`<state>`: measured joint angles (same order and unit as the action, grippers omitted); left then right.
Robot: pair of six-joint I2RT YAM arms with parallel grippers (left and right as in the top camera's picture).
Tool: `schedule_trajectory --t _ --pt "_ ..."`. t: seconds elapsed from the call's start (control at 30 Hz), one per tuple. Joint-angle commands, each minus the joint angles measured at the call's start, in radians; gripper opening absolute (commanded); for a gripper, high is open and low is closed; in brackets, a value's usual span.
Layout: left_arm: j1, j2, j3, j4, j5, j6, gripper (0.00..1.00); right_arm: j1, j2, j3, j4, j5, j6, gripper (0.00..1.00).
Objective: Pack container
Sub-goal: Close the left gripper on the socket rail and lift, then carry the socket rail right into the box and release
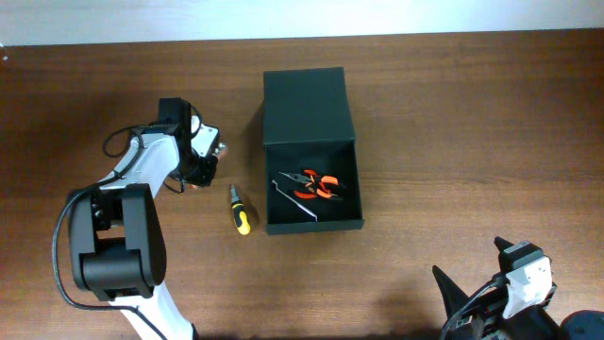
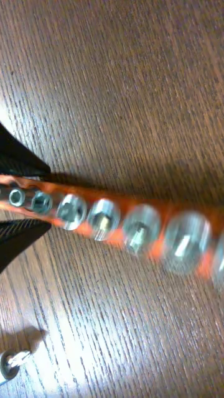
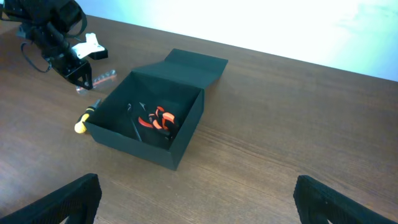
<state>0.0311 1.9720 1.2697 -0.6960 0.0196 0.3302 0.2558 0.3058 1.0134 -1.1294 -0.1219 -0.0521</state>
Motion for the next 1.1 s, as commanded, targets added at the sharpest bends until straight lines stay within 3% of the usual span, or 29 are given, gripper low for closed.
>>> schedule_trajectory --t 0.0,0.23,0.6,1.07 --pt "-0.007 0.02 0.022 0.0 0.019 -0.004 0.18 -0.008 -0.003 -0.003 0.005 0.002 0.009 0.99" --pt "-0.011 0.029 0.022 0.011 0.022 -0.077 0.02 -0.008 -0.003 -0.003 0.005 0.002 0.009 0.99" --pt "-0.013 -0.005 0.022 0.091 0.022 -0.264 0.02 -0.008 -0.003 -0.003 0.005 0.002 0.009 0.99" --pt "-0.13 -0.187 0.022 0.156 0.018 -0.27 0.02 -0.008 -0.003 -0.003 0.005 0.002 0.009 0.99"
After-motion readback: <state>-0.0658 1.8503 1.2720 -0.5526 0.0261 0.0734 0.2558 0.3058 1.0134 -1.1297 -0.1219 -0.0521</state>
